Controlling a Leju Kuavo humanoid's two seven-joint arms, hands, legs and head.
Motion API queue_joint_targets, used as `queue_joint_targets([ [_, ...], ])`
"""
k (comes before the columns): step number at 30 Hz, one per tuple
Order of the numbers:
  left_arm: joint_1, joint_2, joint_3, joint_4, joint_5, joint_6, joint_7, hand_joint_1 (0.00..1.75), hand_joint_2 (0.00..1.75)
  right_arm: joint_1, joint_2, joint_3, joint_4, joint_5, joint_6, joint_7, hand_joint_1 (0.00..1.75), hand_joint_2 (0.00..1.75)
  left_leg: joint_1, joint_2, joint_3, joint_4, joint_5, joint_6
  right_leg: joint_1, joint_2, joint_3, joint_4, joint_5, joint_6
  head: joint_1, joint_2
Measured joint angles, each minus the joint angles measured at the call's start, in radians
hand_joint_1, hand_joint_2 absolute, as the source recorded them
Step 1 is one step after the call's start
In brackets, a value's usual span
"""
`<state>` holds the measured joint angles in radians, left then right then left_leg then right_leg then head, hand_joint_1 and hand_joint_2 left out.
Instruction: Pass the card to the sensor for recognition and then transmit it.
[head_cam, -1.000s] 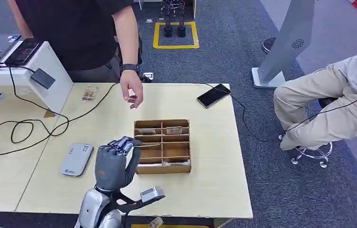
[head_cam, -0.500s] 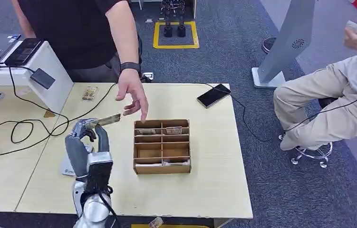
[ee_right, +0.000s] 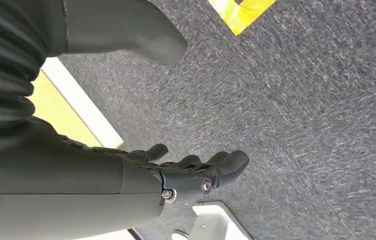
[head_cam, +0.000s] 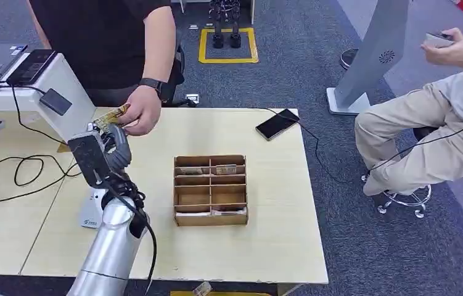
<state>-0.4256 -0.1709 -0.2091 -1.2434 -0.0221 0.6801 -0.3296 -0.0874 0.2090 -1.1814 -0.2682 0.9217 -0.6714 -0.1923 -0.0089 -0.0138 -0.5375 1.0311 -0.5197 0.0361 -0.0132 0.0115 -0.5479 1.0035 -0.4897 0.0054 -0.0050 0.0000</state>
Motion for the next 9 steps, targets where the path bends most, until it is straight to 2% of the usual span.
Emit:
queue_joint_targets([
  [4, -0.057, 0.005, 0.023, 0.088, -0.019, 0.017, 0.001, 0.00, 1.75, -0.002, 0.000, 0.004, 0.005, 0.009, 0.000, 0.005, 0.00, 1.75, 0.000, 0.000, 0.000, 0.000, 0.000, 0.000, 0.000, 0.000, 0.000, 0.000, 0.000, 0.000, 0.000, 0.000],
  [5, -0.066, 0.004, 0.033, 0.104, -0.027, 0.017, -0.011, 0.00, 0.00, -0.002, 0.000, 0.004, 0.006, 0.011, 0.000, 0.008, 0.00, 1.75, 0.000, 0.000, 0.000, 0.000, 0.000, 0.000, 0.000, 0.000, 0.000, 0.000, 0.000, 0.000, 0.000, 0.000],
  [9, -0.083, -0.005, 0.080, 0.147, -0.050, 0.018, -0.034, 0.00, 0.00, -0.004, 0.000, 0.010, 0.010, 0.015, -0.002, 0.018, 0.00, 1.75, 0.000, 0.000, 0.000, 0.000, 0.000, 0.000, 0.000, 0.000, 0.000, 0.000, 0.000, 0.000, 0.000, 0.000],
])
